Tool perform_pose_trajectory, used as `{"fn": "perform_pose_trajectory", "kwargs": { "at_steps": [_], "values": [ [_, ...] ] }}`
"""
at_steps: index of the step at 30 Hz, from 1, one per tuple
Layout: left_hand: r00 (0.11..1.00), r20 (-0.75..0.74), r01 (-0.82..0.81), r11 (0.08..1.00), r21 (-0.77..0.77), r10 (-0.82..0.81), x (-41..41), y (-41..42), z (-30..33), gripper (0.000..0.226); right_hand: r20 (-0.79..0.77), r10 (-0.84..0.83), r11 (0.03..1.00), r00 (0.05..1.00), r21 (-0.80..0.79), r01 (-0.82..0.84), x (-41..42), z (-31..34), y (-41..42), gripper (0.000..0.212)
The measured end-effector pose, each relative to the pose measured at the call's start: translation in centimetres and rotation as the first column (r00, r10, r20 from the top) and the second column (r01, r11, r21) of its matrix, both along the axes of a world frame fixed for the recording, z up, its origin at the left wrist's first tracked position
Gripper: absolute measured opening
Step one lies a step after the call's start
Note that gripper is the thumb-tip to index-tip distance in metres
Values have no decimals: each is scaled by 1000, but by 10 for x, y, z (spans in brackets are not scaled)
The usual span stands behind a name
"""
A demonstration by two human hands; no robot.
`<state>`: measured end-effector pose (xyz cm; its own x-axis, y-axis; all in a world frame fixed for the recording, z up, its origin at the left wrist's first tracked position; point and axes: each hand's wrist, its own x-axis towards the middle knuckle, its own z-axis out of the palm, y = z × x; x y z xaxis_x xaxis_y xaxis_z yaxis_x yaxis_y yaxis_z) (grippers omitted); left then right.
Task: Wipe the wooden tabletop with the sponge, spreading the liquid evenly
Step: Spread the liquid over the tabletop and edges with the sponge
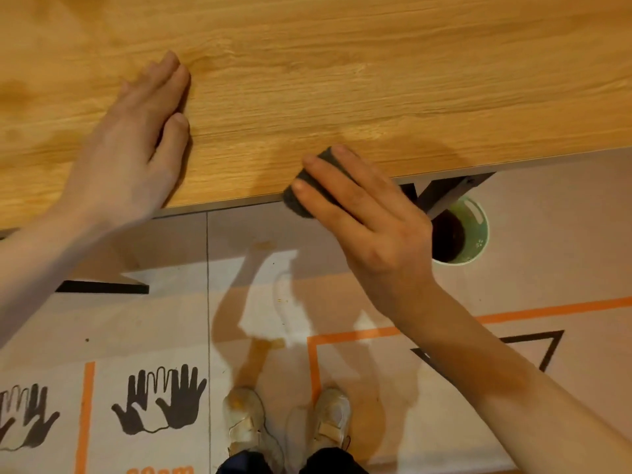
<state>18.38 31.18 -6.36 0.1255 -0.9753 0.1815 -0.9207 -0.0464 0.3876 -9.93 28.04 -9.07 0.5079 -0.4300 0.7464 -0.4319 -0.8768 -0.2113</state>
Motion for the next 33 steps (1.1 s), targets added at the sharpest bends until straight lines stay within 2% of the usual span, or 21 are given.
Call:
{"fn": "perform_pose_trajectory", "kwargs": {
  "at_steps": [3, 5, 8, 13, 16, 19, 21, 25, 28, 33],
  "values": [
    [1000, 1, -20, 999, 38, 20, -12, 2, 10, 57, -137, 133, 991, 982, -13, -136, -22, 6, -17, 31],
    [1000, 4, -23, 997, 69, 23, -16, 2, 14, 57, -181, 97, 995, 979, 2, -98, -59, 8, -32, 36],
    [999, 8, -34, 997, 75, 33, -19, 5, 18, 58, -137, -15, 995, 990, 96, 28, -87, 8, -35, 37],
    [999, 4, -51, 995, 86, 51, -23, 5, 22, 58, -106, 24, 1000, 994, -6, -24, -1, 10, -1, 20],
    [999, 14, -50, 995, 83, 49, -24, 6, 24, 55, -68, 75, 997, 995, 15, -74, 53, 9, 23, 21],
    [997, -22, -66, 995, 77, 68, -26, 7, 27, 50, -149, 156, 988, 976, 32, -153, 42, 13, 17, 27],
    [995, -72, -68, 995, 70, 73, -24, 8, 30, 49, -205, 153, 988, 967, 60, -144, 9, 16, 3, 32],
    [995, -87, -53, 997, 56, 58, 10, 26, 33, 48, -257, 40, 983, 966, 182, 7, -47, 23, -11, 41],
    [991, -46, -122, 991, 59, 125, 61, 54, 32, 51, -318, 47, 977, 947, 212, 23, -51, 28, -10, 42],
    [978, -46, -199, 978, 59, 202, 116, 78, 24, 52, -328, 60, 969, 943, 245, 24, -33, 31, 0, 44]
  ]
}}
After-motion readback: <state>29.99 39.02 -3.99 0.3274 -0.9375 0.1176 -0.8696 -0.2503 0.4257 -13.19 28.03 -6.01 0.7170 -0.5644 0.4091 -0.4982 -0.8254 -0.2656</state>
